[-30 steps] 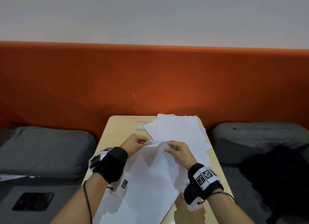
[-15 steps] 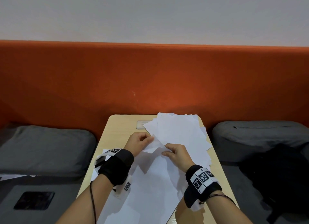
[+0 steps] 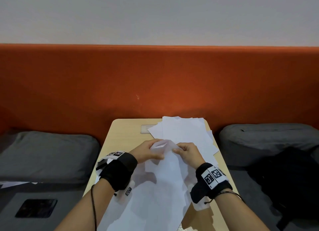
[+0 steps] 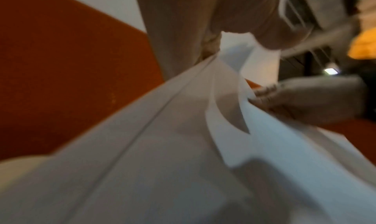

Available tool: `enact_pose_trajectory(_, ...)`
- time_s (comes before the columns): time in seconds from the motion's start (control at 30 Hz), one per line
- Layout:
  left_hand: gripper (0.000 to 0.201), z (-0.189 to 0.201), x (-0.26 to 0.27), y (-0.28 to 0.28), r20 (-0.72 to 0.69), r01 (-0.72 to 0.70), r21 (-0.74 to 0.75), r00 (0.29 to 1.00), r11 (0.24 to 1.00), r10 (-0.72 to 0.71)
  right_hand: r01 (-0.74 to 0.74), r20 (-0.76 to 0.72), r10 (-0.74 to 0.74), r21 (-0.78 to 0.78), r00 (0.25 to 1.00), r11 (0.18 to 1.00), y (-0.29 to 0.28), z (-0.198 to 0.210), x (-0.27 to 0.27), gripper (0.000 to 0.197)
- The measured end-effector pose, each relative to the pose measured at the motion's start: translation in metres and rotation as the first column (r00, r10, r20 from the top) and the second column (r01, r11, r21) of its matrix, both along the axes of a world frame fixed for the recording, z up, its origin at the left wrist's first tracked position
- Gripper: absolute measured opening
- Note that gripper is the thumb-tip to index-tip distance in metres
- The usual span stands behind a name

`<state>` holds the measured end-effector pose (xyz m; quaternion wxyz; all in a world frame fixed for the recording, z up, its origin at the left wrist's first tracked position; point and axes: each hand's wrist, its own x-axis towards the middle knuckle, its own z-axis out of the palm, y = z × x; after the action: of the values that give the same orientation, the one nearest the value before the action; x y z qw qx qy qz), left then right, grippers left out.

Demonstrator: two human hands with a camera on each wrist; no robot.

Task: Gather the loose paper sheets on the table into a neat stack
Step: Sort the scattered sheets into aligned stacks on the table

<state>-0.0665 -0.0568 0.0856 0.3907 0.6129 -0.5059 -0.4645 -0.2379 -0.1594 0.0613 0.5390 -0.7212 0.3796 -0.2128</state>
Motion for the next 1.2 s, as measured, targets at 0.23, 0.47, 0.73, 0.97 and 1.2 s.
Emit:
enact_pose_trajectory(0.23,0.030,0.012,-0.001,-0.003,-0.094,-0.339,-0.224,0.941,0.914,0.326,-0.042,-0.119,0.044,0.014,0.992,0.999,-0.005,0.015,-0.007,0.010)
enact_pose_trajectory(0.47,0.039,0.025,0.013,0.002,-0.291,-0.568,-0.238,0.816,0.788,0.500,0.165,0.200,-0.238,0.324,0.951,0.932,-0.022,0.018,-0.030,0.017)
enact_pose_trajectory(0.73,0.013,0.033,0.016,0.000,-0.398,-0.468,-0.213,0.843,0.857,0.362,0.279,0.371,-0.345,0.219,0.862,0.935,-0.021,0.056,-0.019,0.033)
enact_pose_trajectory(0.97,0.022,0.051,0.031,-0.004,-0.597,-0.652,-0.225,0.680,0.725,0.426,-0.117,0.249,0.073,0.166,0.966,0.979,-0.019,0.062,-0.033,0.017)
enact_pose_trajectory(1.2,0.030,0.035,0.020,0.012,-0.353,-0.258,-0.094,0.912,0.962,0.210,0.119,0.393,-0.184,0.184,0.901,0.976,-0.024,0.066,-0.035,0.034)
